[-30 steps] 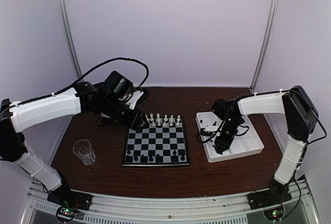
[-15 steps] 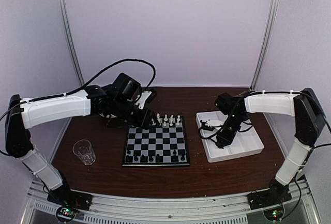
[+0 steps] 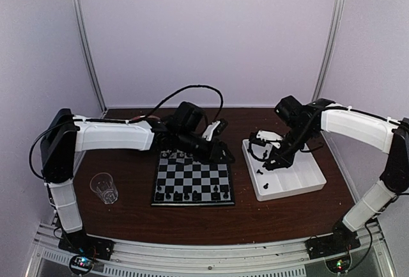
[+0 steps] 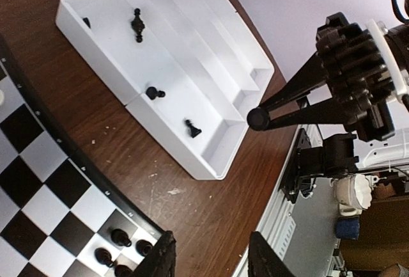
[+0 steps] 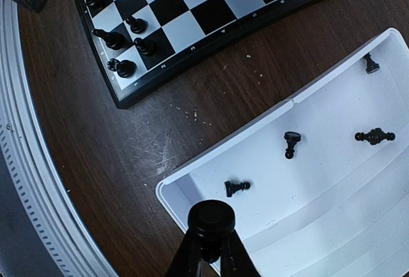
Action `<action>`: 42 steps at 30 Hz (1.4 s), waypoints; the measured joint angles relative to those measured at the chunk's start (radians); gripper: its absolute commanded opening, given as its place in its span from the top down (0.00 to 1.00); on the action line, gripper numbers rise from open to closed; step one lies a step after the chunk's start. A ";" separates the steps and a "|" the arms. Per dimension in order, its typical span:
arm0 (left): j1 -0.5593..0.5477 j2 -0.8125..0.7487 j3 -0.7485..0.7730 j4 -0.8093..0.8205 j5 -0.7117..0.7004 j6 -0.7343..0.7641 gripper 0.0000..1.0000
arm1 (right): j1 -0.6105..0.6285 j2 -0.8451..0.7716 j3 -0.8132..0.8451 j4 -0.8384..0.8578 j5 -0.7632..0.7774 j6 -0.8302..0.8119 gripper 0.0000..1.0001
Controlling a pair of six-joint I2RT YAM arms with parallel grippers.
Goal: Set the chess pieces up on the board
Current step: Pick up the bishop from the storage box, then pass from the right arm to the left
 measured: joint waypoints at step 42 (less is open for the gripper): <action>-0.056 0.227 0.172 0.307 0.301 -0.331 0.82 | 0.070 -0.070 0.044 -0.017 -0.163 -0.060 0.92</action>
